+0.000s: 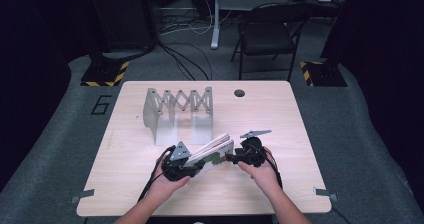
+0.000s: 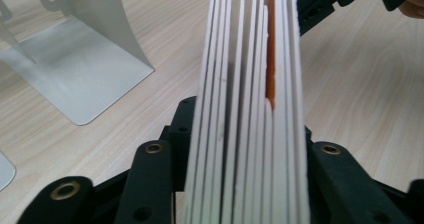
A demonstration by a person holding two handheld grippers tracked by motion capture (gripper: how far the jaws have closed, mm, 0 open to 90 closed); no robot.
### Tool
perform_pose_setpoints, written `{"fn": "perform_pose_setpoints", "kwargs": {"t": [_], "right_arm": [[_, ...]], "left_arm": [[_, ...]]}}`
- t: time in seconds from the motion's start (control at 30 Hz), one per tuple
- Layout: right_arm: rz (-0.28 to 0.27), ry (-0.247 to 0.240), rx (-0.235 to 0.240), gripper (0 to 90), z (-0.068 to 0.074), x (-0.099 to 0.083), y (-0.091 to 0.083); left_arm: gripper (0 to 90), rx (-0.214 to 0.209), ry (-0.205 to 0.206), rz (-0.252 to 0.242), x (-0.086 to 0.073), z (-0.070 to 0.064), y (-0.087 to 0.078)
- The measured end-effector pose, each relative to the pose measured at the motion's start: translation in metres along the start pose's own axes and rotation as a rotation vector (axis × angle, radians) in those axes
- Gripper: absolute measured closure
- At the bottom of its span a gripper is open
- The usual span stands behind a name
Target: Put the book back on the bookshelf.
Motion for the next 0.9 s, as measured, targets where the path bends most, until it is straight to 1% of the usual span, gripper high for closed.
{"fn": "perform_pose_setpoints", "kwargs": {"t": [0.07, 0.17, 0.23, 0.27, 0.3, 0.33, 0.37, 0.47, 0.5, 0.57, 0.67, 0.73, 0.8, 0.9], "right_arm": [[0.0, 0.001, 0.004, 48.5, 0.001, 0.0, 0.0], [0.002, -0.005, 0.008, 48.2, 0.001, -0.001, 0.001], [0.004, -0.006, 0.009, 48.0, 0.001, -0.001, 0.001], [0.004, -0.006, 0.01, 48.0, 0.001, -0.001, 0.002], [0.004, -0.006, 0.01, 48.0, 0.001, -0.001, 0.002], [0.003, -0.005, 0.01, 48.0, 0.001, -0.001, 0.002], [0.006, -0.005, 0.012, 47.9, 0.001, -0.001, 0.001], [0.013, 0.005, 0.015, 47.7, 0.001, -0.002, 0.001], [0.012, 0.004, 0.016, 47.7, 0.001, -0.002, 0.001], [0.012, 0.004, 0.016, 47.7, 0.001, -0.002, 0.001], [0.012, -0.004, 0.018, 47.7, 0.001, -0.002, 0.001], [0.011, -0.001, 0.018, 47.7, 0.001, -0.002, 0.001], [0.012, -0.002, 0.019, 47.6, 0.001, -0.002, 0.001], [0.014, -0.007, 0.019, 47.6, 0.0, -0.003, 0.0]], "left_arm": [[65.1, 0.003, 0.018, 0.002, 0.0, -0.002, 0.0], [68.5, -0.001, 0.028, 0.005, 0.0, -0.007, 0.0], [71.1, -0.004, 0.054, 0.011, 0.0, -0.009, 0.0], [72.4, -0.004, 0.054, 0.011, 0.0, -0.009, 0.0], [72.4, -0.014, 0.056, 0.014, 0.0, -0.012, 0.0], [73.5, -0.011, 0.07, 0.016, 0.001, -0.013, 0.0], [74.0, -0.008, 0.074, 0.015, 0.001, -0.013, 0.001], [74.8, -0.001, 0.072, 0.013, 0.001, -0.014, 0.001], [74.9, -0.011, 0.074, 0.017, 0.001, -0.014, 0.0], [75.1, -0.003, 0.071, 0.008, 0.001, -0.014, 0.001], [75.2, -0.012, 0.072, 0.014, 0.001, -0.016, 0.001], [75.3, 0.0, 0.074, 0.005, 0.001, -0.017, 0.001], [75.4, -0.005, 0.076, 0.012, 0.001, -0.017, 0.0], [75.5, -0.008, 0.073, 0.008, 0.001, -0.017, 0.001]]}}
Point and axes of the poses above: each handheld gripper's, and its own axes: y roughly forward along the jaws, x roughly out of its top, z roughly to its left, the point moved 9 cm from there along y, roughly forward along the jaws, and after that the axes turned 5 degrees about y, right-handed, at the moved point
